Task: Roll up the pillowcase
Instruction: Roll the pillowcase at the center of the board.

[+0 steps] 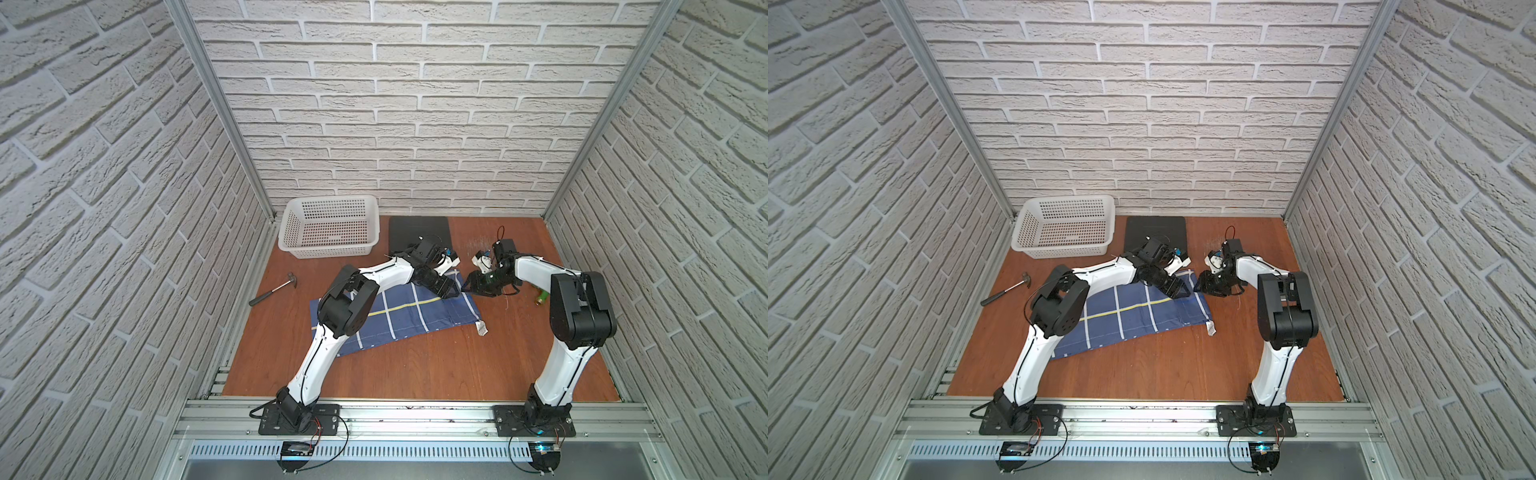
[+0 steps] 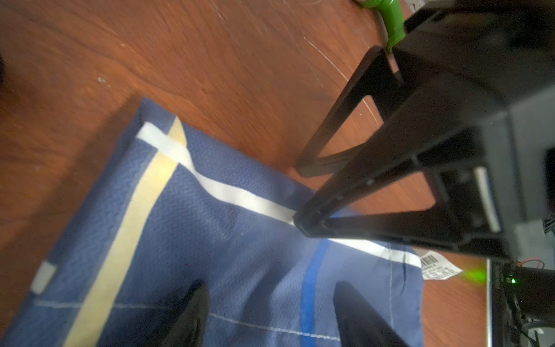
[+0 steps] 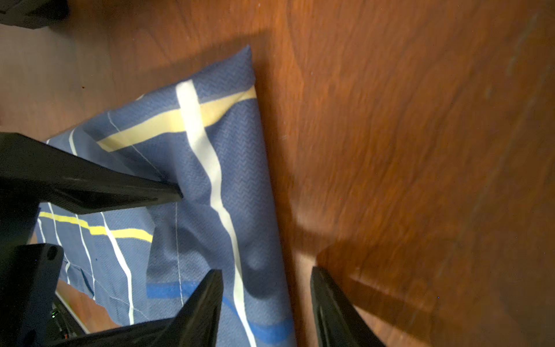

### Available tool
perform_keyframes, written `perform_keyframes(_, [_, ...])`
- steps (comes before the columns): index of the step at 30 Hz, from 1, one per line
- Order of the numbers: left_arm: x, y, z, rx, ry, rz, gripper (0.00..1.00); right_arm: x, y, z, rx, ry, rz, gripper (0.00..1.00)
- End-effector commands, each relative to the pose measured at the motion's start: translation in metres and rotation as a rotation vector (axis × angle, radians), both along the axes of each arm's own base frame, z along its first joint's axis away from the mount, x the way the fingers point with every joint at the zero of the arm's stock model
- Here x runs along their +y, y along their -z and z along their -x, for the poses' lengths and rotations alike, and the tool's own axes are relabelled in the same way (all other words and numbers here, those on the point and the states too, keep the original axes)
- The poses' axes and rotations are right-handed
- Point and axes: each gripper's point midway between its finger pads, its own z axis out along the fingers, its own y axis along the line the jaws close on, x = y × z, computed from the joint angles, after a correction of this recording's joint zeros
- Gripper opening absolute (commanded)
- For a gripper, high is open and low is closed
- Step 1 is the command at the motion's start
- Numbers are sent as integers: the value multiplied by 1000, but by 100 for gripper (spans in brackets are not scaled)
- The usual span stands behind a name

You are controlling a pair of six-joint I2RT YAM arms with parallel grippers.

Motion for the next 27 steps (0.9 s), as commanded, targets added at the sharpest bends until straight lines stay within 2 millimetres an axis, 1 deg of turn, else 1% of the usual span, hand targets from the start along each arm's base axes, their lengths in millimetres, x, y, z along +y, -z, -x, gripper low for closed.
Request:
perform_keyframes(1, [11,19,7,53,9,-59,70,9,13,13,62,-17,-95,52])
perform_keyframes(3, [13,21,7,58,7,-63,70,17,14,13,72,-13,-158,52])
perform_keyframes(6, [14,23,5,61,4,-65,70,19,12,12,59,-21,-183,51])
perform_keyframes(9, [14,26,7,69,4,-71,70,20,7,10,59,-6,-234,46])
perform_keyframes(10, [15,25,6,68,3,-71,70,21,6,10,55,3,-255,43])
perform_keyframes(13, [15,25,6,67,0,-71,70,24,5,8,40,6,-292,30])
perform_keyframes(16, [15,24,5,65,-3,-72,70,25,-2,7,14,6,-300,14])
perform_keyframes(17, [15,21,4,64,-5,-68,70,24,-6,6,1,5,-296,12])
perform_keyframes(19, [14,15,2,55,-9,-59,70,22,-12,7,-18,0,-275,8])
perform_keyframes(21, [11,4,1,40,-9,-44,71,19,-17,6,-37,-2,-253,4])
perform_keyframes(24, [7,-22,-5,11,-25,1,72,12,-21,7,-71,14,-181,2])
perform_keyframes(27, [3,-56,-9,-28,-40,54,73,-1,-21,13,-82,25,-64,2])
